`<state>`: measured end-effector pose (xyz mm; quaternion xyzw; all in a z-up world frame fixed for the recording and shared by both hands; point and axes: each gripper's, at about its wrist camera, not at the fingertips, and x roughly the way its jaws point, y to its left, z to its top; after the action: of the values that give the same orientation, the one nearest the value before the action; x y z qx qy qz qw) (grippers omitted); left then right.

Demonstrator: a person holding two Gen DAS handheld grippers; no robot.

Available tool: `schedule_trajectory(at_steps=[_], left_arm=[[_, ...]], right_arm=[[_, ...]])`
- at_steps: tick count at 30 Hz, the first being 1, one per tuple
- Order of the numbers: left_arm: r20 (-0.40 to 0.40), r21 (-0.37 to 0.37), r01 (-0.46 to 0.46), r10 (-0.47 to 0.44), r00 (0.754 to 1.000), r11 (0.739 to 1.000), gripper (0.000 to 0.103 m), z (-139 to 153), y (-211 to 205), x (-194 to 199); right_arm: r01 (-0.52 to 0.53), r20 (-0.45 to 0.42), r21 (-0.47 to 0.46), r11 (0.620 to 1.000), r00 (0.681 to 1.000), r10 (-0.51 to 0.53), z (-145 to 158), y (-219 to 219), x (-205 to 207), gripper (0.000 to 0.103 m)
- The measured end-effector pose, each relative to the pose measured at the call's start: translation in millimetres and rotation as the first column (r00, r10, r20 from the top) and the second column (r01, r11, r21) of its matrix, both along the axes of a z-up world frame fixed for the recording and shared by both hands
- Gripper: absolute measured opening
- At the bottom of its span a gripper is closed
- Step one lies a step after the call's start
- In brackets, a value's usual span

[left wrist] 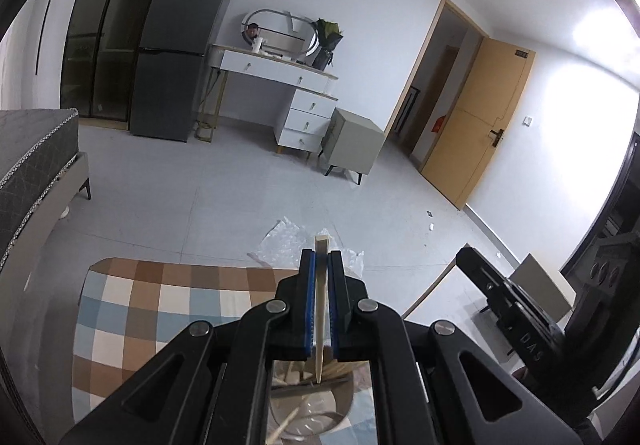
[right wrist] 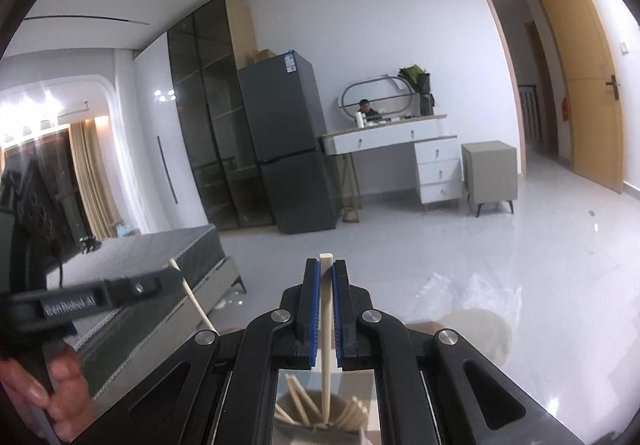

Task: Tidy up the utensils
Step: 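Open both grippers to drop the chopsticks into the holder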

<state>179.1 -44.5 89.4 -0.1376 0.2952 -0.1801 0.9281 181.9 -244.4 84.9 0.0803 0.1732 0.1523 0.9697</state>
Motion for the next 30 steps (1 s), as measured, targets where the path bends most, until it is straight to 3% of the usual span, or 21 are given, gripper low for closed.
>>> schedule_trajectory(at_steps=[8, 17, 25, 30], left_arm=[[-0.022, 0.057, 0.03, -0.029, 0.999, 0.998, 0.001, -27.2, -10.1, 19.2], [-0.033, 0.152, 0.083, -0.078, 0.996, 0.985, 0.001, -42.8, -34.3, 12.5], [-0.169, 0.156, 0.145, -0.118, 0.979, 0.977, 0.001, -63.2, -37.0, 16.7], [-0.31, 0.11, 0.219, -0.176, 0.934, 0.97, 0.001, -69.4, -43.7, 15.8]], right_arm=[[-0.014, -0.051, 0.001, 1.0, 0.999, 0.014, -29.3, 3.0, 21.2, 0.005], [-0.017, -0.122, 0.015, 1.0, 0.992, 0.019, -59.7, -5.6, 26.4, 0.005], [-0.054, -0.202, -0.011, 0.998, 0.978, 0.051, -83.8, 0.8, 25.3, 0.005], [-0.087, -0.282, -0.025, 0.996, 0.956, 0.076, -100.0, 0.9, 22.8, 0.007]])
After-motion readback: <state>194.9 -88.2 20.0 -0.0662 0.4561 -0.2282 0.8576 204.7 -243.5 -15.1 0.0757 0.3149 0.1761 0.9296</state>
